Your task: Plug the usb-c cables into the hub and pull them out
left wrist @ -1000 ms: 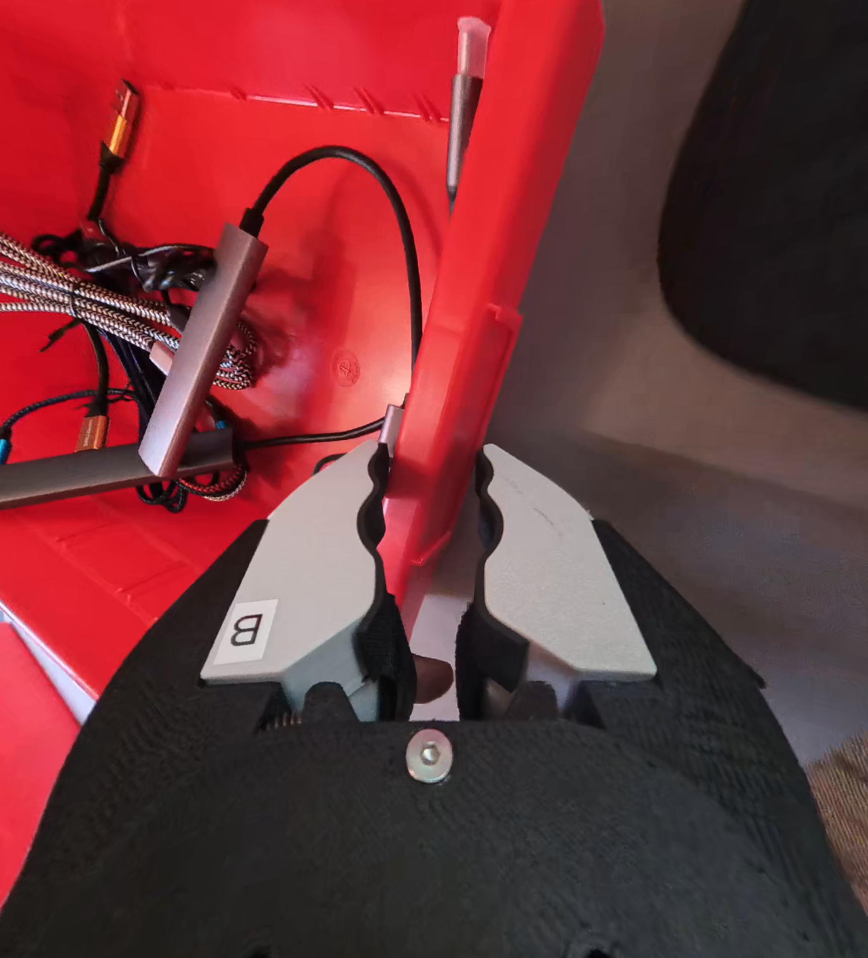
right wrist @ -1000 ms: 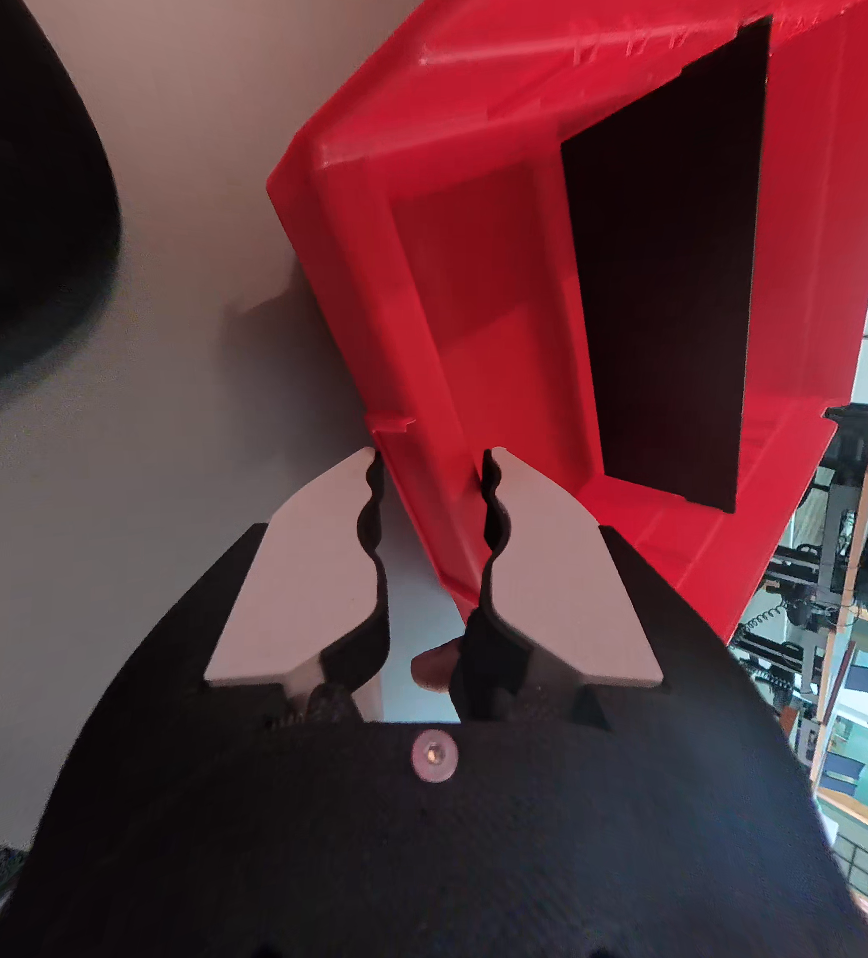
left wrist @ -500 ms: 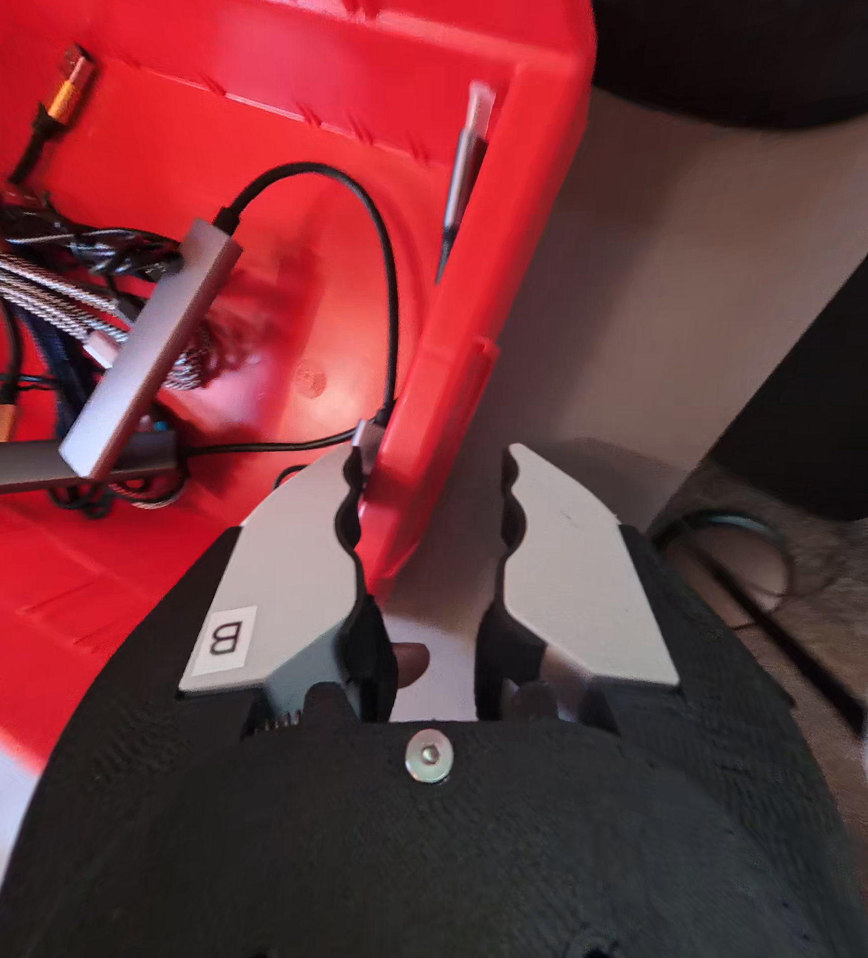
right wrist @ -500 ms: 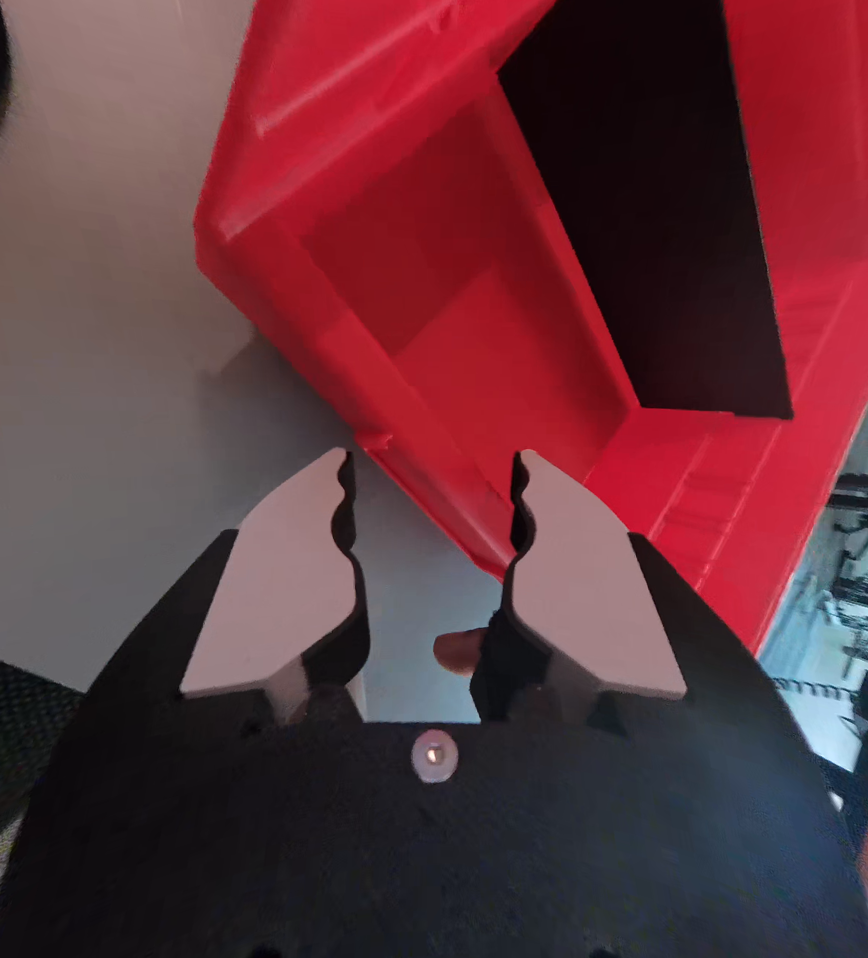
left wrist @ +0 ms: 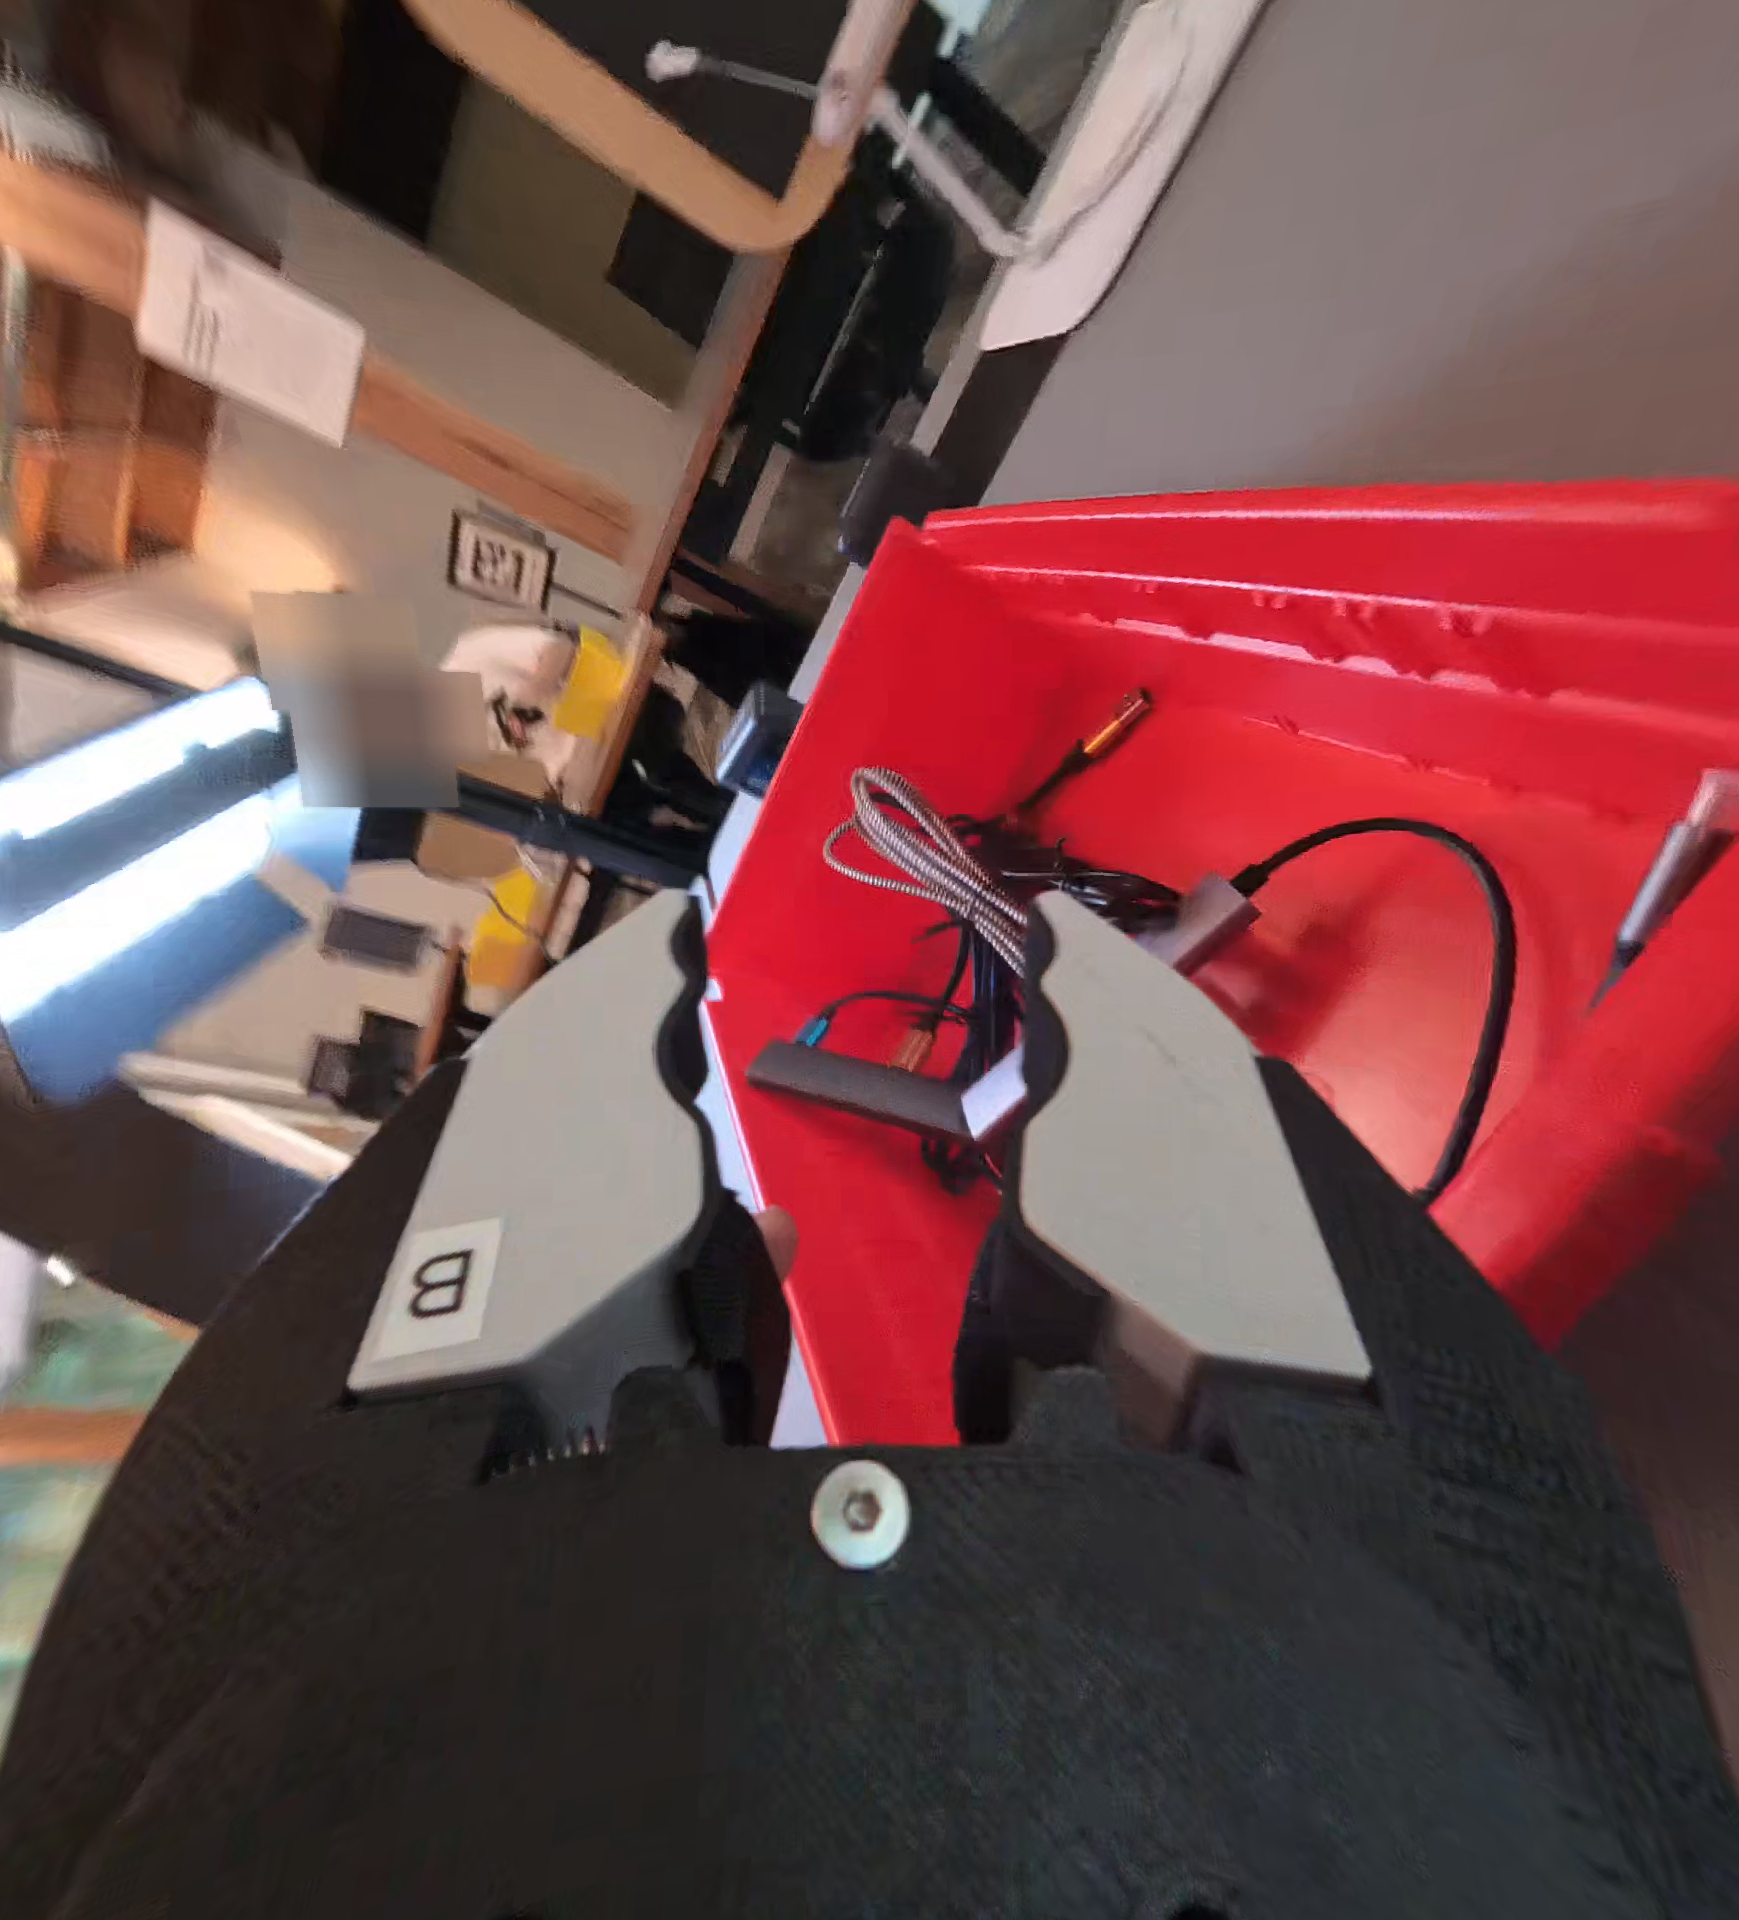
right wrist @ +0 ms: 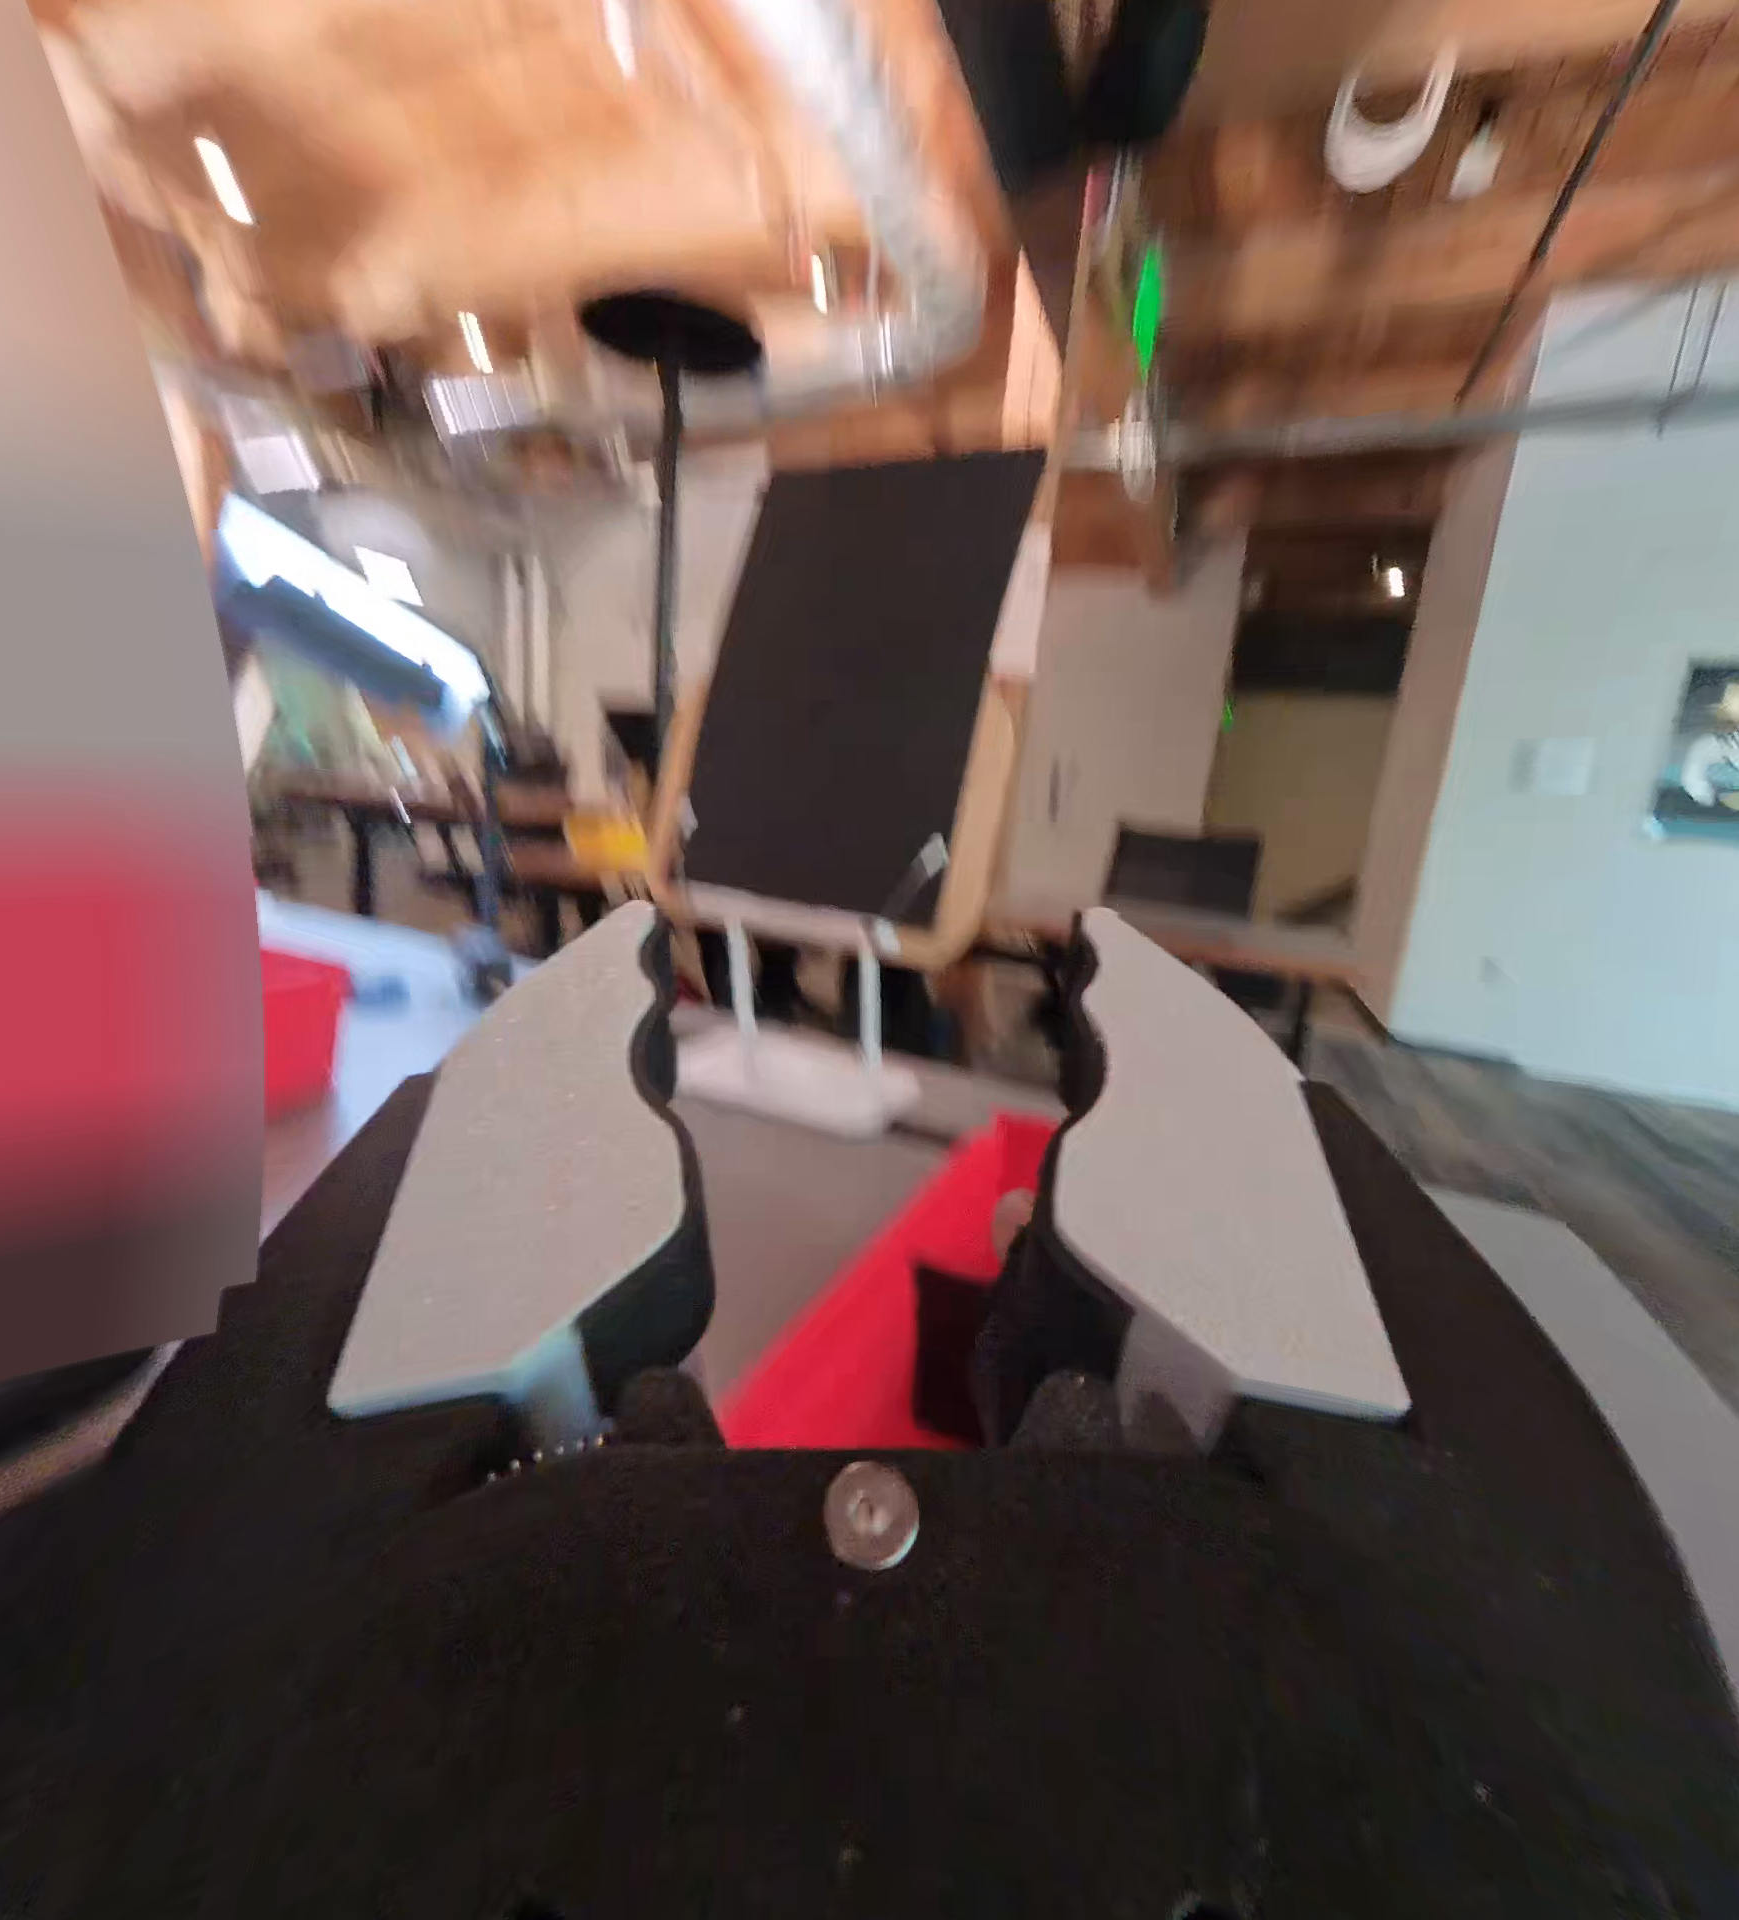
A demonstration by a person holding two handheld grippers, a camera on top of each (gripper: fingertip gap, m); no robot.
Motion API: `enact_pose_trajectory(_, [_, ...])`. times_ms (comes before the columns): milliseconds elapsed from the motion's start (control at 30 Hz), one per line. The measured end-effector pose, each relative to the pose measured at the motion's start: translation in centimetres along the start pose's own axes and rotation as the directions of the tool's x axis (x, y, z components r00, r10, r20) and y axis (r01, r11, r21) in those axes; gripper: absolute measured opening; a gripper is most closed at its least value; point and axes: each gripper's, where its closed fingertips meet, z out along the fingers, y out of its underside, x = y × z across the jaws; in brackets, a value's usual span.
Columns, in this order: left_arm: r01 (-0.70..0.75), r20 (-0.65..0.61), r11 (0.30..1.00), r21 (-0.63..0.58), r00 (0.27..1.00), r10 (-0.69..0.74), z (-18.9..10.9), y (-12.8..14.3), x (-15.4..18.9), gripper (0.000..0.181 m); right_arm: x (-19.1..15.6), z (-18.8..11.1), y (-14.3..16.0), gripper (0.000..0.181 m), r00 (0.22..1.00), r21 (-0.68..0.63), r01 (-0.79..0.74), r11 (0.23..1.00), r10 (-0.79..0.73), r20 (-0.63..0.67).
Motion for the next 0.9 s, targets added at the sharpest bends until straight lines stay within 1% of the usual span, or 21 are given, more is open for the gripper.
enact_pose_trajectory(33, [-0.062,-0.055,0.998,0.001,0.997,0.062,0.5,-0.2,1.1,0.044,-0.2,0.1,-1.2,0.084,0.998,0.108,-0.059,0.992,0.058,0.020])
enact_pose_trajectory(67, [-0.081,-0.164,0.996,-0.024,0.983,0.076,1.0,0.0,2.7,0.040,-0.2,0.2,-1.9,0.101,0.993,0.191,-0.117,0.975,0.111,0.041])
enact_pose_trajectory(100, [-0.073,-0.287,0.994,-0.079,0.957,0.048,1.5,0.7,4.4,0.041,-0.2,0.5,-1.8,0.108,0.985,0.225,-0.172,0.959,0.162,0.062])
enact_pose_trajectory(133, [-0.081,-0.368,0.986,-0.143,0.929,0.022,1.9,1.5,5.6,0.044,-0.2,1.0,-1.2,0.114,0.975,0.217,-0.223,0.950,0.211,0.076])
enact_pose_trajectory(167, [-0.117,-0.400,0.974,-0.193,0.916,0.031,2.5,2.5,6.1,0.045,-0.3,1.5,-0.5,0.119,0.965,0.198,-0.261,0.945,0.248,0.091])
enact_pose_trajectory(200, [-0.176,-0.412,0.961,-0.215,0.908,0.074,3.2,3.2,6.3,0.045,-0.7,2.0,0.0,0.120,0.957,0.183,-0.285,0.941,0.268,0.111])
enact_pose_trajectory(267, [-0.301,-0.430,0.927,-0.222,0.884,0.184,4.3,4.3,6.6,0.044,-1.8,2.7,0.3,0.118,0.948,0.185,-0.305,0.934,0.278,0.156])
enact_pose_trajectory(367, [-0.423,-0.485,0.871,-0.249,0.833,0.266,5.5,5.8,7.5,0.031,-2.8,3.3,0.5,0.117,0.955,0.195,-0.275,0.942,0.243,0.170])
enact_pose_trajectory(467, [-0.510,-0.504,0.820,-0.261,0.796,0.335,6.3,7.0,7.9,0.029,-3.1,3.5,1.0,0.114,0.969,0.168,-0.218,0.961,0.192,0.157])
enact_pose_trajectory(500, [-0.526,-0.499,0.814,-0.247,0.789,0.358,6.6,7.0,7.9,0.030,-3.1,3.5,1.1,0.112,0.971,0.159,-0.210,0.965,0.186,0.154])
enact_pose_trajectory(533, [-0.533,-0.479,0.812,-0.238,0.791,0.380,6.9,6.9,7.8,0.031,-3.1,3.5,1.2,0.111,0.971,0.152,-0.208,0.966,0.185,0.154])
enact_pose_trajectory(600, [-0.594,-0.439,0.766,-0.245,0.773,0.458,7.4,7.2,7.0,0.030,-3.0,3.5,1.2,0.109,0.968,0.155,-0.218,0.964,0.193,0.161])
enact_pose_trajectory(633, [-0.626,-0.424,0.742,-0.242,0.755,0.499,7.6,7.4,6.8,0.028,-3.0,3.5,1.3,0.108,0.966,0.159,-0.225,0.961,0.199,0.164])
enact_pose_trajectory(667, [-0.651,-0.419,0.723,-0.234,0.738,0.529,7.7,7.6,6.9,0.021,-3.0,3.5,1.3,0.107,0.965,0.160,-0.231,0.960,0.204,0.167])
enact_pose_trajectory(700, [-0.666,-0.409,0.709,-0.232,0.728,0.550,7.9,7.9,7.0,0.015,-3.1,3.5,1.4,0.105,0.964,0.159,-0.234,0.959,0.207,0.169])
enact_pose_trajectory(733, [-0.671,-0.383,0.704,-0.230,0.728,0.569,8.1,8.0,6.9,0.013,-3.1,3.5,1.5,0.104,0.963,0.156,-0.235,0.959,0.208,0.169])
enact_pose_trajectory(767, [-0.664,-0.364,0.714,-0.222,0.736,0.571,8.1,7.9,6.8,0.012,-3.1,3.6,1.6,0.104,0.964,0.151,-0.232,0.961,0.206,0.168])
enact_pose_trajectory(800, [-0.638,-0.345,0.738,-0.220,0.759,0.553,8.1,7.8,6.7,0.011,-3.1,3.6,1.7,0.102,0.965,0.144,-0.227,0.963,0.202,0.167])
enact_pose_trajectory(900, [-0.486,-0.253,0.843,-0.230,0.866,0.430,7.3,6.7,4.8,0.008,-3.4,3.7,2.2,0.100,0.968,0.112,-0.205,0.972,0.184,0.169])
